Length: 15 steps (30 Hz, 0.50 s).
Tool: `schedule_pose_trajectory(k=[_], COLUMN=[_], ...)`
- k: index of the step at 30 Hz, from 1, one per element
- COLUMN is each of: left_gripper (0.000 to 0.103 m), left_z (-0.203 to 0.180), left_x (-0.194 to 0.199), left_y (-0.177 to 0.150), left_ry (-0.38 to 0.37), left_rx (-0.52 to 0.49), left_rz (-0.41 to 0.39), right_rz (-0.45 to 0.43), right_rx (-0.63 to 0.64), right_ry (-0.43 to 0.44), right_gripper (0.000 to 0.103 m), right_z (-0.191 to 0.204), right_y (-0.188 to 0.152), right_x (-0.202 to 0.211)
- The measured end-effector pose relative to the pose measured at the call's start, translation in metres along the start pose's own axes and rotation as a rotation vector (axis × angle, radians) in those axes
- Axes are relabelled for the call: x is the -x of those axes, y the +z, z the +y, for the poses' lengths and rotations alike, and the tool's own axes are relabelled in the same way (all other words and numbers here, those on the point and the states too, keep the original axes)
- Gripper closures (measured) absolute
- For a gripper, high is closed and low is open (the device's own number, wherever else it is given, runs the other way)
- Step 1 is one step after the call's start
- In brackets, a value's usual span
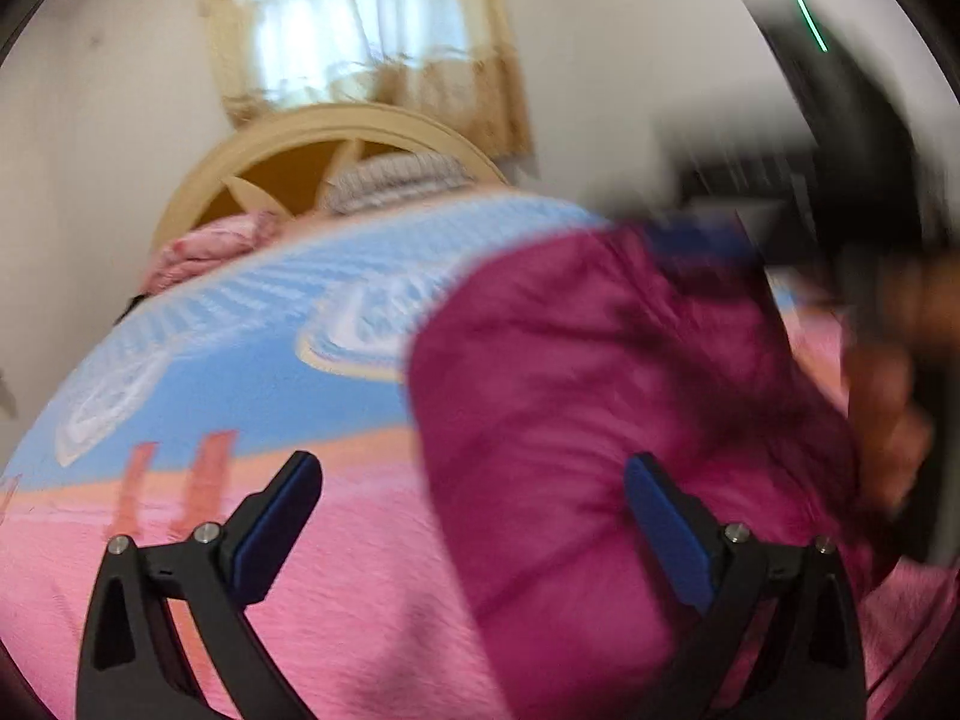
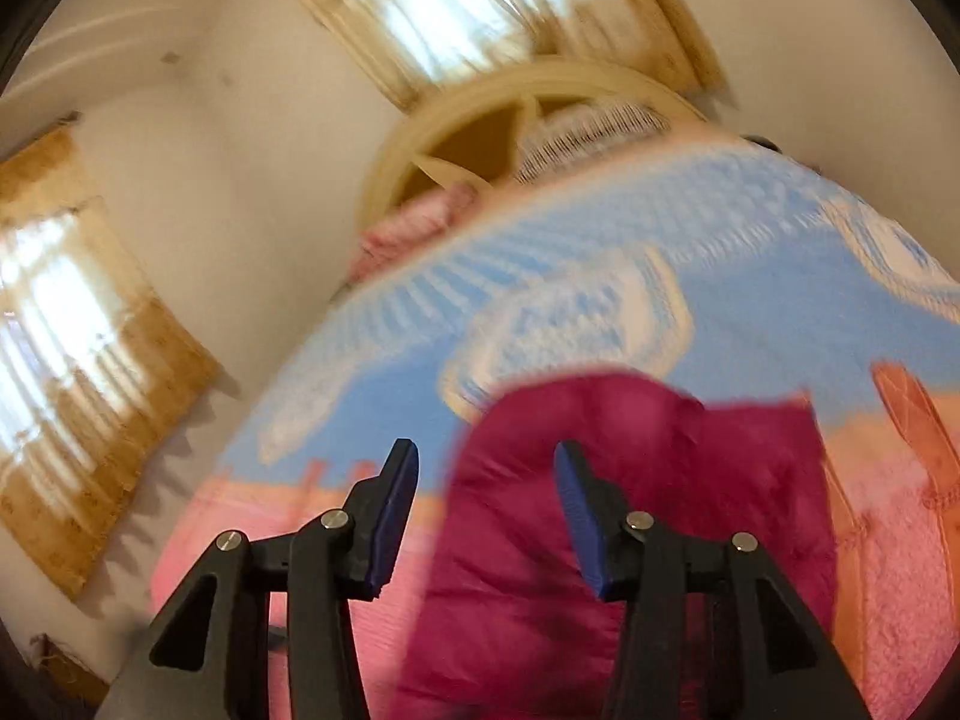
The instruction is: Fold large clothes
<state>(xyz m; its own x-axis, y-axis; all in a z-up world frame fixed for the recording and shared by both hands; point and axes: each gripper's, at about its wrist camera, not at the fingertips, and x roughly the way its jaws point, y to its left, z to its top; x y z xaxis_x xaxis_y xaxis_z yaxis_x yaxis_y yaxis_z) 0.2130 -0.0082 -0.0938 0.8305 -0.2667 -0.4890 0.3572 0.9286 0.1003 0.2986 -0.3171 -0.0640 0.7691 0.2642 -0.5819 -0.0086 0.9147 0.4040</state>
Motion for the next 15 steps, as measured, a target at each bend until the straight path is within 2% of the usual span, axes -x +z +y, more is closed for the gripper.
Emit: schedule_pose_trajectory(k=[2, 4, 7, 8, 11, 13, 15], left_gripper=[0.000, 0.000, 0.000, 0.000, 0.000, 0.000, 0.000], left_z=[0.012, 0.012, -0.010, -0.019, -0.033, -0.032, -0.025], left_x=[-0.002, -0.015, -0.042, -0.055, -0.095, -0.112, -0.114], left_y=[0.021, 0.038, 0.060, 0.063, 0.054, 0.038, 0.025], left_ry=[0.008, -0.017, -0.001, 0.032, 0.124, 0.123, 0.101], left_rx=[0.097, 0.157, 0.167, 0.154, 0.120, 0.140, 0.191], left_rz=[0.000, 0.024, 0.066, 0.091, 0.172, 0.240, 0.255], right_rz=[0.000, 0.006, 0.002, 0.003, 0.014, 0.026, 0.027], right_rx=[-0.053, -0.092, -0.091, -0.095, -0.118, -0.122, -0.124], right_ry=[-0.015, -0.017, -0.044, -0.052, -0.065, -0.064, -0.049], right_gripper=[0.059, 0.073, 0.079, 0.079, 0.079, 0.079, 0.079], right_z=[-0.025, -0.040, -0.051, -0.054, -0.063, -0.068, -0.070], right_y=[-0.009, -0.015, -0.020, -0.021, -0.030, -0.037, -0.045], right_x=[-0.003, -0.003, -0.001, -0.002, -0.004, -0.013, -0.020])
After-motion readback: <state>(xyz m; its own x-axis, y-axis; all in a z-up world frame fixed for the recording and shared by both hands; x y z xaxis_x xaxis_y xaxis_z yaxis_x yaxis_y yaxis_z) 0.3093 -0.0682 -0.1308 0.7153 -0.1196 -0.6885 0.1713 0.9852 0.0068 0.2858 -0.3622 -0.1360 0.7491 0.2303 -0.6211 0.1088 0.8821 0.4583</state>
